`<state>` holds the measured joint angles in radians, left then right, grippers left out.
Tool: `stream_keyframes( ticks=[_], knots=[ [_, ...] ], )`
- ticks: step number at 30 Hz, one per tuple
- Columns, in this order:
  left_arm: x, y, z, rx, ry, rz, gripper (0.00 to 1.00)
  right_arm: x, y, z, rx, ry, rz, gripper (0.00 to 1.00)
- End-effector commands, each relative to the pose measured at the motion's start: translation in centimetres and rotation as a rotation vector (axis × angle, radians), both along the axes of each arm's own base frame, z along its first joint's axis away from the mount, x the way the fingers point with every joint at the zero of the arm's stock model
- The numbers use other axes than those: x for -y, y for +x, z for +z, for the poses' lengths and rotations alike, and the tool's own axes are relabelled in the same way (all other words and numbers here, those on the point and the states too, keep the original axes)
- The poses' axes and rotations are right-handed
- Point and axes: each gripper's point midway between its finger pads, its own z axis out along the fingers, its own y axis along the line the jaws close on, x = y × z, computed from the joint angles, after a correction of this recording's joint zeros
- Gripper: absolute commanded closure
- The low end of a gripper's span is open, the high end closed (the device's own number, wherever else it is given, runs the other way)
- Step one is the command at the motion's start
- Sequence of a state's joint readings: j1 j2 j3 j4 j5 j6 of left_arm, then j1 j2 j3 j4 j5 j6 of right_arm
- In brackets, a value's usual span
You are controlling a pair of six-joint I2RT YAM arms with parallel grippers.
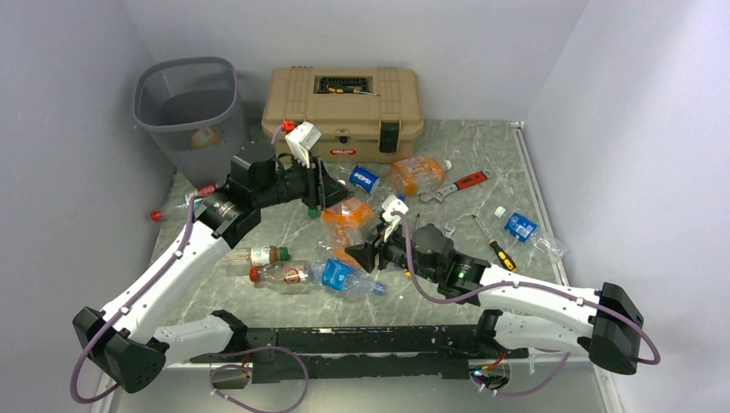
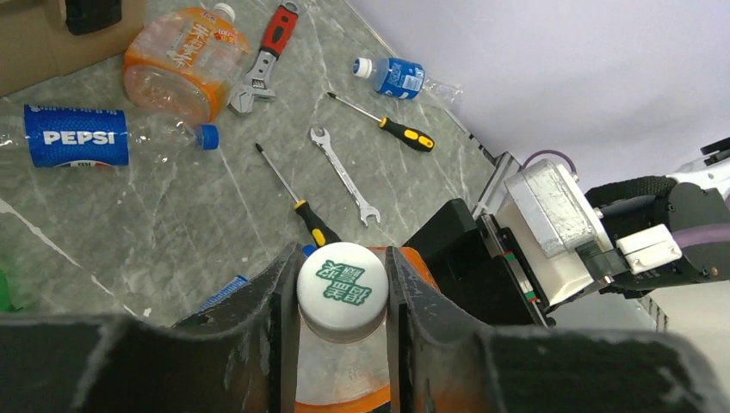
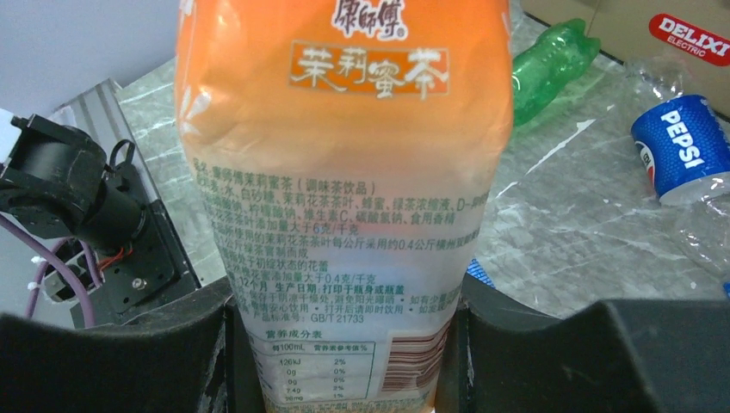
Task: Put the plastic bottles in the bin
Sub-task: Pick up the plastic bottle at the center of the board.
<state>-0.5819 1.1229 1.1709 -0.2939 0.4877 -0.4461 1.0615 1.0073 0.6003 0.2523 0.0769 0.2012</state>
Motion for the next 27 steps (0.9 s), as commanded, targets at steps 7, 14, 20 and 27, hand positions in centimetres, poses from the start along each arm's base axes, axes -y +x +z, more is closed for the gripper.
stream_keyframes(
  ticks=[7,14,20,27],
  knots=[
    [-1.3,0.2,1.3,0.064,0.01,0.079,1.0,-1.4,-0.1,4.3,0.035,0.091,0.031,0.08],
    [-3.6,1.5,3.6,0.174,0.07,0.197,1.0,-0.6,-1.8,5.9,-0.032,0.107,0.071,0.0],
    [-7.6,2.7,8.2,0.354,0.131,0.382,1.0,3.7,-1.9,8.9,-0.042,0.214,-0.062,0.0],
    [-13.2,4.4,14.5,0.565,0.165,0.678,1.0,8.4,-0.5,7.6,-0.04,0.297,-0.264,0.0]
  ],
)
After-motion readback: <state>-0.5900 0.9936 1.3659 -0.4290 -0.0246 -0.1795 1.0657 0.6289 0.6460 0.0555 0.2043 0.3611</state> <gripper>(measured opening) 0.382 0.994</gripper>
